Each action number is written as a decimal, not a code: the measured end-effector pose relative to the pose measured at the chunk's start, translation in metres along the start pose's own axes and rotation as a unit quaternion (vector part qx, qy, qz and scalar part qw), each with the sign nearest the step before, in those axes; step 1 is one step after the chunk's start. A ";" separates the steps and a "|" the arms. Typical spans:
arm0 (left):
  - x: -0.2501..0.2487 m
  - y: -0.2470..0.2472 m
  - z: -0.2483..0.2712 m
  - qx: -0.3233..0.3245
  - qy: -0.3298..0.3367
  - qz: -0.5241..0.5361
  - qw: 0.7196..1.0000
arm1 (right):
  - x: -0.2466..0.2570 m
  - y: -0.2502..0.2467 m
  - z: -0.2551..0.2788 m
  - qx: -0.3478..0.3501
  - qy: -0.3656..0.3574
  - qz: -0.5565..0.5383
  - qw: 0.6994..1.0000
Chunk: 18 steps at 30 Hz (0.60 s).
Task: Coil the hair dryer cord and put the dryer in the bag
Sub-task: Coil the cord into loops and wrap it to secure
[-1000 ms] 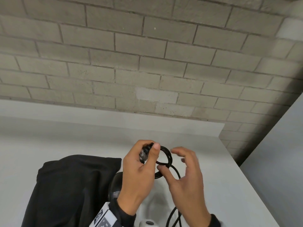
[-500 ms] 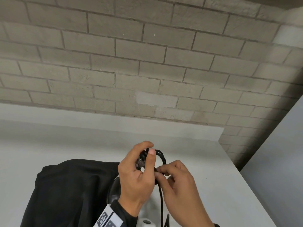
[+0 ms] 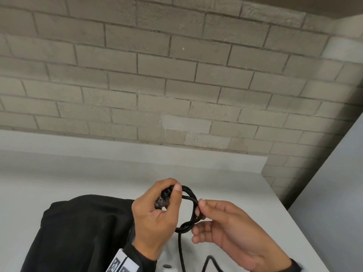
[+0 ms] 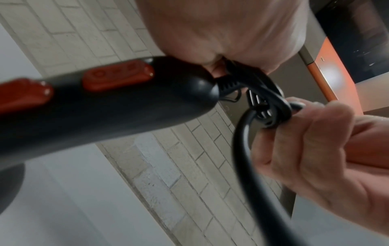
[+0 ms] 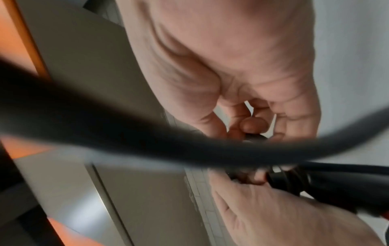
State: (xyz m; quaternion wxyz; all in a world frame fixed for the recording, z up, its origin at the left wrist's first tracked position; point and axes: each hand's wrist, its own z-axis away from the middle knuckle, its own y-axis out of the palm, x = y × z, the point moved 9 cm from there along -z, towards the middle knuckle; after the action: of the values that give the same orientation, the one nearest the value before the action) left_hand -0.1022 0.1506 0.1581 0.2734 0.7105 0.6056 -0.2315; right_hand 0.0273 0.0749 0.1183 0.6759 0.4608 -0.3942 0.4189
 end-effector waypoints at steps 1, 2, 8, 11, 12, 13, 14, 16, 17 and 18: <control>-0.001 0.000 -0.001 0.002 0.006 -0.003 1.000 | 0.000 0.000 0.002 0.006 0.004 -0.014 1.000; -0.001 -0.001 -0.001 0.004 0.011 -0.009 1.000 | 0.000 0.001 0.004 0.010 0.008 -0.026 1.000; -0.003 -0.001 -0.005 -0.011 0.019 -0.042 0.999 | 0.009 -0.006 0.011 -0.050 -0.066 0.121 0.989; -0.003 0.003 -0.005 -0.018 0.019 -0.042 0.999 | 0.015 -0.002 0.019 -0.075 -0.162 0.256 0.950; -0.003 0.004 -0.006 -0.018 0.021 -0.042 0.999 | 0.014 -0.001 0.020 -0.082 -0.184 0.274 0.940; -0.003 0.004 -0.006 -0.018 0.024 -0.043 0.999 | 0.013 -0.001 0.021 -0.094 -0.198 0.286 0.933; -0.003 0.004 -0.007 -0.018 0.025 -0.046 0.998 | 0.013 -0.002 0.022 -0.107 -0.206 0.285 0.930; 0.000 0.004 -0.008 -0.018 0.021 -0.050 0.998 | 0.014 -0.005 0.020 -0.117 -0.199 0.249 0.941; 0.001 0.004 -0.009 -0.018 0.017 -0.050 0.998 | 0.014 -0.007 0.018 -0.108 -0.182 0.212 0.954; 0.002 0.004 -0.009 -0.017 0.014 -0.049 0.999 | 0.013 -0.010 0.015 -0.091 -0.155 0.155 0.971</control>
State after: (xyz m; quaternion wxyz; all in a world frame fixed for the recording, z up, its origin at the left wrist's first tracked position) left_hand -0.0980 0.1577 0.1635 0.2653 0.6785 0.6474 -0.2240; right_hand 0.0388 0.0607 0.1309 0.5723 0.3906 -0.5972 0.4041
